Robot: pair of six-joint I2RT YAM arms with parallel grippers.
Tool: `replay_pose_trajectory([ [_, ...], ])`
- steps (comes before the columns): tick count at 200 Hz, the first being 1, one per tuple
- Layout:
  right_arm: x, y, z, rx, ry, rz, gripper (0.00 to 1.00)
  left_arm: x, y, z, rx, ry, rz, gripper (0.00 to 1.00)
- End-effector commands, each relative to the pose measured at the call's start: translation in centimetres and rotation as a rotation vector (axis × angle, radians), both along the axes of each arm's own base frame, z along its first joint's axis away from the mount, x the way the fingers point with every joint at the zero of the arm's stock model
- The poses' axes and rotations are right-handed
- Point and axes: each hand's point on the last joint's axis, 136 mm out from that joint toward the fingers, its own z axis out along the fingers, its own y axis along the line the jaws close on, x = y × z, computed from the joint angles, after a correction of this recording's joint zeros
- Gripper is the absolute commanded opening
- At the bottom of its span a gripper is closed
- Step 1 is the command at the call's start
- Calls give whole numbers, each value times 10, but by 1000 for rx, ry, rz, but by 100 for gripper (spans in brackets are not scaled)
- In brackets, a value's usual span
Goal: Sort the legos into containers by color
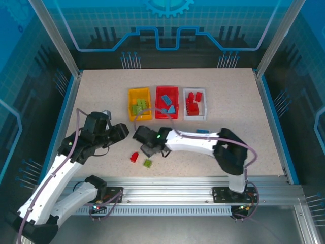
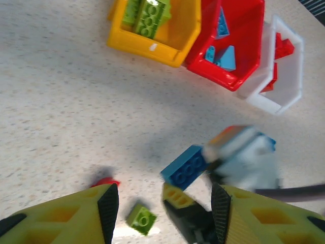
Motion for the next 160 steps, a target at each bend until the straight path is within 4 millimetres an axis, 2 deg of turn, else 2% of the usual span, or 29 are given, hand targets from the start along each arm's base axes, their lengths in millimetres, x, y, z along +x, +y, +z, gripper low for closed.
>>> replay_pose_trajectory([
  [1, 40, -38, 35, 27, -72, -118, 55, 21, -31, 15, -109, -57, -68, 55],
  [29, 98, -62, 47, 25, -103, -170, 56, 42, -68, 30, -123, -113, -144, 55],
  [50, 141, -74, 45, -3, -116, -178, 56, 51, -95, 43, -98, -171, -181, 55],
  [77, 183, -73, 37, 1, -103, -117, 56, 60, -105, 47, -70, -217, -133, 55],
  [98, 206, -69, 26, -28, -94, -72, 56, 65, -108, 46, -71, -229, -112, 55],
  [120, 221, -65, 12, -64, -77, -45, 56, 67, -111, 43, -65, -219, -119, 55],
  [138, 230, -67, 1, -88, -62, -48, 57, 66, -111, 39, -60, -211, -121, 55],
  [160, 234, -67, -8, -91, -40, -50, 62, 63, -109, 37, -53, -203, -122, 55],
])
